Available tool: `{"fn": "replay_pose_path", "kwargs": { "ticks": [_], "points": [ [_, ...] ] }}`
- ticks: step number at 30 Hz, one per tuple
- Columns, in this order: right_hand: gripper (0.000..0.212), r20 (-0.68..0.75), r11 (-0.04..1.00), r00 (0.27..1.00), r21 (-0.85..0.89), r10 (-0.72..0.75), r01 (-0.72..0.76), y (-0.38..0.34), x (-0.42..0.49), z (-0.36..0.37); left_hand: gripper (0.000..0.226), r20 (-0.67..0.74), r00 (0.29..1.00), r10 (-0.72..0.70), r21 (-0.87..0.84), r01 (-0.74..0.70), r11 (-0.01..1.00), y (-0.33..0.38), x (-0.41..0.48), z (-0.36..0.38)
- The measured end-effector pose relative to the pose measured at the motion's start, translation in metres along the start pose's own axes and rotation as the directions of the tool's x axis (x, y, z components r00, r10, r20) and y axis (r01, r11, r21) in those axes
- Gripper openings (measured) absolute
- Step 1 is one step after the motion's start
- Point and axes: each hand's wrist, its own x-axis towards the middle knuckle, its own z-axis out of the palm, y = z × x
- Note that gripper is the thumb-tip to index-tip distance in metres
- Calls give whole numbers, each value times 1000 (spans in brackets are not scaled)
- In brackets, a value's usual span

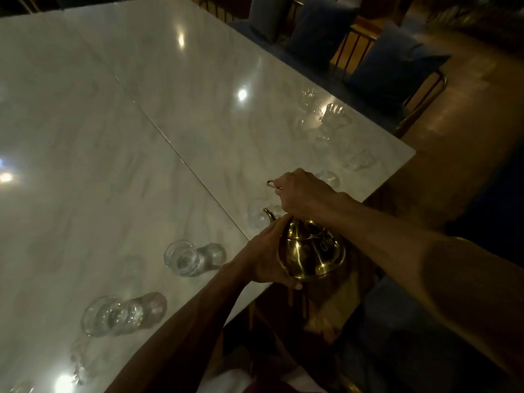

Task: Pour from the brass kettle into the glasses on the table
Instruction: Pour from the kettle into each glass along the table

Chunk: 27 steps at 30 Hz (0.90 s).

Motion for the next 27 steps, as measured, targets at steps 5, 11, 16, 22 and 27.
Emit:
{"fn": "replay_pose_path", "kwargs": {
  "ticks": [5, 11, 16, 22, 27],
  "points": [
    [40, 60, 1000, 998, -25, -3, 4, -6, 10, 1, 143, -9, 1000, -5, -38, 5, 999, -3, -2, -3],
    [46, 92, 994, 996, -106, 2, 8, -10, 14, -4, 140, 13, 1000, 12, -39, -11, 999, -7, -1, -11],
    [50, 133, 987, 991, -157, 5, 16, -13, 15, -7, 143, 30, 999, 28, -56, -26, 998, -7, 1, -10],
    [48, 169, 984, 985, -180, 27, 4, -14, 15, -10, 142, 52, 998, 24, -76, -20, 997, -4, 1, -9],
    [47, 183, 982, 982, -190, 45, -9, -9, 21, -10, 141, 67, 997, 25, -88, -19, 996, 0, 3, -10]
  ]
}}
